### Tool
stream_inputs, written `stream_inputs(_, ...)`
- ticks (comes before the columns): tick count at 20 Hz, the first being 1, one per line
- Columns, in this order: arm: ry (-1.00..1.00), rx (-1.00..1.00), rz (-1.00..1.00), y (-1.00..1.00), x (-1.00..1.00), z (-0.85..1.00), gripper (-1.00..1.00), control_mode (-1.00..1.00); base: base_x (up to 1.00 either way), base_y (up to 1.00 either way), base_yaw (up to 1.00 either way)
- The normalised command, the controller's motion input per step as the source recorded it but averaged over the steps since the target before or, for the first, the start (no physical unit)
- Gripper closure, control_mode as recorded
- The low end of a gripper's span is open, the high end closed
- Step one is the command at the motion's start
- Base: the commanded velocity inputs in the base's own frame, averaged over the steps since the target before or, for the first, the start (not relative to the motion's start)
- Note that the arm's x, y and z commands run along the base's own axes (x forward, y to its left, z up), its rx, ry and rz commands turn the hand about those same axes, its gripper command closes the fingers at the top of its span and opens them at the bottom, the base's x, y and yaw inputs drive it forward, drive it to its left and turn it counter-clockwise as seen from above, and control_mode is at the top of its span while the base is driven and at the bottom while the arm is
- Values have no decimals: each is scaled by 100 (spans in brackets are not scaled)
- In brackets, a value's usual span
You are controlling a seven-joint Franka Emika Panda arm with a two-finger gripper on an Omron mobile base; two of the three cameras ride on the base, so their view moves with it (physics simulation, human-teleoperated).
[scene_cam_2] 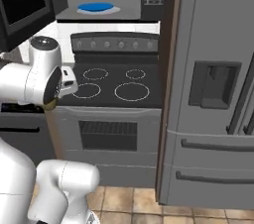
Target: Retrieve the reheated potato from the microwave, then place the potato, cheese, and condiment on the cutting board.
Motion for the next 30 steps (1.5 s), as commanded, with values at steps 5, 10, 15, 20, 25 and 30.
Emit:
stream_inputs(5,0,0,0,0,0,0,100,100,-67,58,-17)
stream_inputs(10,0,0,0,0,0,0,100,100,-44,72,-10)
stream_inputs(15,0,0,0,0,0,0,100,100,-22,82,-3)
stream_inputs(20,0,0,0,0,0,0,100,100,-10,90,0)
stream_inputs(25,0,0,0,0,0,0,100,100,-1,93,0)
stream_inputs(30,0,0,0,0,0,0,100,100,1,94,0)
